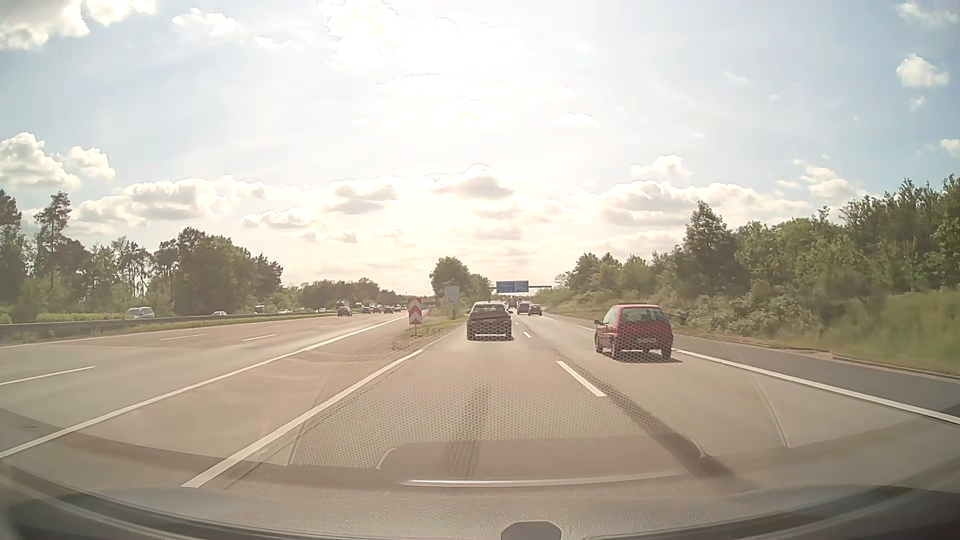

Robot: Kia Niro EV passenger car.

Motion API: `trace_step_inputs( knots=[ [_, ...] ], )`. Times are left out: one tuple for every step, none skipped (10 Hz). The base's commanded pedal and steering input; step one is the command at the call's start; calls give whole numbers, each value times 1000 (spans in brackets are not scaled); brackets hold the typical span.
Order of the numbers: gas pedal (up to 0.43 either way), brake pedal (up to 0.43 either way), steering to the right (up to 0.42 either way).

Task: Follow the waypoints while adhering to traffic rules and regulations

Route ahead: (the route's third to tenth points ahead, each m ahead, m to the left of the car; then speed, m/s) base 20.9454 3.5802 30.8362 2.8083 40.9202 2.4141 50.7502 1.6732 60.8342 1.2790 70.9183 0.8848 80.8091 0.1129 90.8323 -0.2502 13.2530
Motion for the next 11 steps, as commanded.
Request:
trace_step_inputs(
  knots=[
    [47, 0, 6],
    [0, 0, 5],
    [0, 0, 4],
    [0, 0, 2],
    [0, 0, 0],
    [0, 0, 0],
    [28, 0, 0],
    [79, 0, 0],
    [87, 0, 0],
    [87, 0, 0],
    [98, 0, 0]
  ],
)
